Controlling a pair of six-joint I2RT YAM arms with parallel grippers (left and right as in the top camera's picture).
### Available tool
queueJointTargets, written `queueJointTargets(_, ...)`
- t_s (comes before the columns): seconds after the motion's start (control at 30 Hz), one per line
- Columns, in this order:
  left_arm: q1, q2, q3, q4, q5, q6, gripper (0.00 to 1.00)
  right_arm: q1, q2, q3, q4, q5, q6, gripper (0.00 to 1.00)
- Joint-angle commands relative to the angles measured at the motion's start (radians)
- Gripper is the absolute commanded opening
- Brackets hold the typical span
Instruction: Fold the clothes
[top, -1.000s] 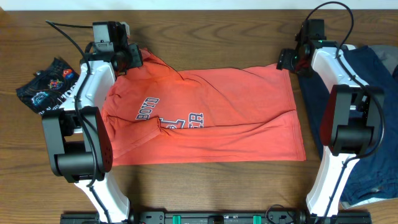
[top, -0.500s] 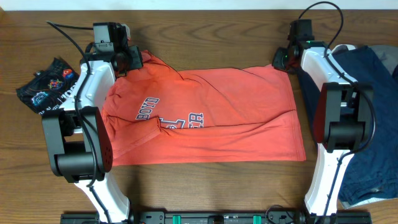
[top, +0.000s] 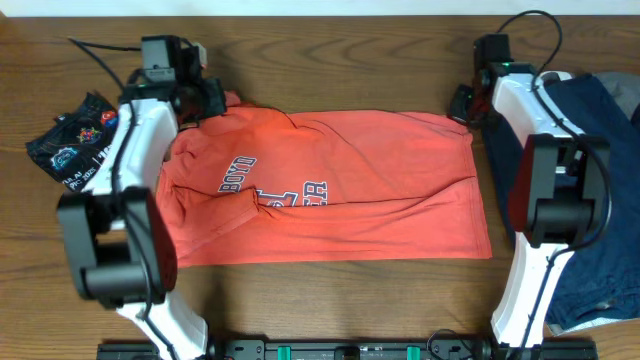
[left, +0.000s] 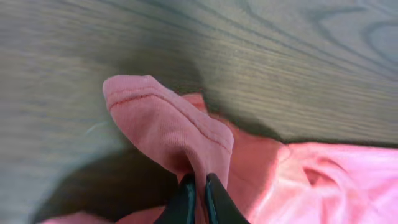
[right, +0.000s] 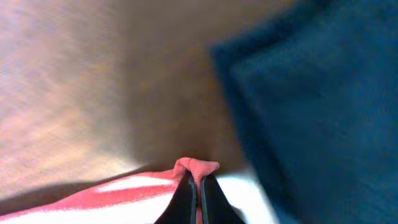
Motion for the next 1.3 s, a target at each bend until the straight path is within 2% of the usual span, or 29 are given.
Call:
queueJointTargets(0.0, 0.041, -0.107, -0.005, -0.068, 0.013, -0.01, 0.06, -0.033, -0.101, -0.011, -0.041, 0.01, -0.024, 0.02)
queueJointTargets(0.23, 0.129, -0.18, -0.005, -0.356, 0.014, -0.024, 0.06, -0.045, -0.216, -0.011, -0.289, -0.006, -0.147, 0.01)
queueJointTargets(0.33, 0.16, -0.196, -0.005, -0.481, 0.057, -0.024, 0.06, -0.045, -0.254, -0.011, -0.386, -0.006, -0.169, 0.01)
queueJointTargets(0.73, 0.241, -0.279, -0.005, -0.793, 0.067, -0.024, 0.06, -0.072, -0.313, -0.012, -0.645, -0.006, -0.215, 0.01)
queueJointTargets(0.97, 0.259, -0.327, -0.005, -0.893, 0.032, -0.024, 0.06, -0.074, -0.313, -0.021, -0.762, -0.01, -0.237, 0.01)
queueJointTargets(1.27, 0.259, -0.328, -0.044, -0.958, -0.066, -0.024, 0.06, -0.053, -0.315, -0.102, -0.796, -0.047, -0.3, 0.01)
